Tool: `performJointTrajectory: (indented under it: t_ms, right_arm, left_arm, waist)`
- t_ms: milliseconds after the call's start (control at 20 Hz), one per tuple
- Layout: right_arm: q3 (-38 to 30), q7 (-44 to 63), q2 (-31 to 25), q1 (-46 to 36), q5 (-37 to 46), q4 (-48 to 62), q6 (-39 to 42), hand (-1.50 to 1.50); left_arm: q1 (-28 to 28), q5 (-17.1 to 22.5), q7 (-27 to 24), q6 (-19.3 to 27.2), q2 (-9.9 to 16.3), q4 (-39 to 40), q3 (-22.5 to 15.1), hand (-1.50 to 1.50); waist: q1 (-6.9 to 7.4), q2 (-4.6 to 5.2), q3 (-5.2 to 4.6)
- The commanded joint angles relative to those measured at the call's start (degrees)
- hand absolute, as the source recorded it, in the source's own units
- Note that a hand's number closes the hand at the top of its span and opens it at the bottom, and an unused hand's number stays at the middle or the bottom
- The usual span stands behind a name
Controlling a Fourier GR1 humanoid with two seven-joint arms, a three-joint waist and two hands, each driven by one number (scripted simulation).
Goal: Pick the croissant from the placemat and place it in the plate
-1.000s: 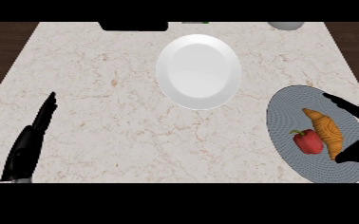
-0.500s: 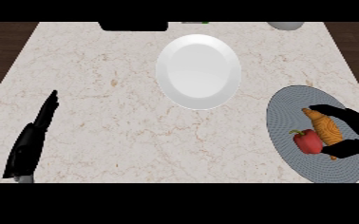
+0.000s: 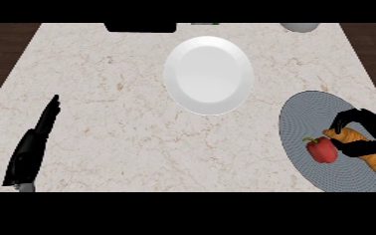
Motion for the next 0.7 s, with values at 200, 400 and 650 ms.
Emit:
performJointTrajectory:
  t_ms: [200,400,650]
  right_arm:
    - [2.43,11.01,-0.28,-16.46,10.77,12.69,-12.2,1.5]
    - [1.23,12.21,1.02,-19.41,12.39,15.34,-21.73,1.5]
    - [-2.26,10.27,1.29,-21.64,10.86,15.44,-31.03,1.5]
  left_arm:
    - [-4.12,-0.83,2.35,-0.24,-1.6,0.53,-1.98,0.0]
    - [1.17,-0.69,-2.0,-0.17,-1.6,-0.49,-1.34,0.0]
    - [-0.25,0.51,0.62,-2.11,0.68,-1.25,0.56,0.0]
  waist:
    - [2.49,1.09,0.3]
    - [2.05,0.69,0.24]
    - [1.26,0.46,0.23]
